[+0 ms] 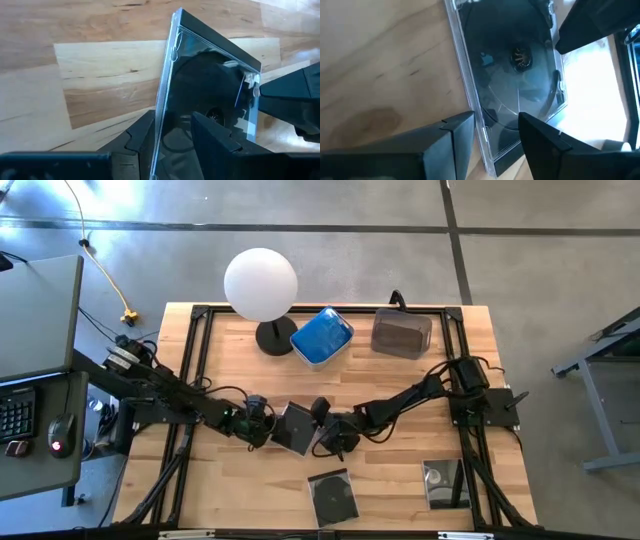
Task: Pick & place jewel cases by type
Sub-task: Put the left black CD case into the black bin
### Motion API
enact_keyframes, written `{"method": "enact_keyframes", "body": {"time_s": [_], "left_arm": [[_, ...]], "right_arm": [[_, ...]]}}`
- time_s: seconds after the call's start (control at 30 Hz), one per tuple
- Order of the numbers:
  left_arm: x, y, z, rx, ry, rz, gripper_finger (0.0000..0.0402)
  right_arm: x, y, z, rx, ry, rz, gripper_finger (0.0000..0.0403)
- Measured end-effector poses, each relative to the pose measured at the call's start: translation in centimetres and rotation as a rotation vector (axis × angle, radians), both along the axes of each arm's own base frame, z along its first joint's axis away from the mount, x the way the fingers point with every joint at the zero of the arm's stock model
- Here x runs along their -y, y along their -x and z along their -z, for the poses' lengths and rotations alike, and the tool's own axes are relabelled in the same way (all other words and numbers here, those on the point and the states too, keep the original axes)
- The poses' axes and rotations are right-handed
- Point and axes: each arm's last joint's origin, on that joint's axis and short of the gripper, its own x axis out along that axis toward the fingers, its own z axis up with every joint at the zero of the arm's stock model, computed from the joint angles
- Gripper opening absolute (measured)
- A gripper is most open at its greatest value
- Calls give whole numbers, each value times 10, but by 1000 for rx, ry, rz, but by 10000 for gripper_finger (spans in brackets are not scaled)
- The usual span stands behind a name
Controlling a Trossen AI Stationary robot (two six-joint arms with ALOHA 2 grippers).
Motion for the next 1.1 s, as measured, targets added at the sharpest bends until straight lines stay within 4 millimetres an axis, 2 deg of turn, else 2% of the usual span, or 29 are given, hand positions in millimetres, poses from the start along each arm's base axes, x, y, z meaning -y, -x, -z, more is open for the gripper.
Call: {"method": "enact_keyframes", "body": {"time_s": [0.2,0.47,0.63,0.87,1.1], "left_arm": [[0,-1,-1,4,8,2,124],[3,-5,-4,44,-43,78,124],[3,-6,-5,48,-46,79,124],[5,-7,-6,59,-27,91,124],[5,-7,-7,54,-30,88,124]], "right_arm": [[-9,3,0,-9,12,-24,149],[4,1,0,-11,4,-5,149],[2,1,1,-26,27,-51,149],[-10,4,-1,-10,225,-67,149],[-14,6,-17,29,256,-79,149]]}}
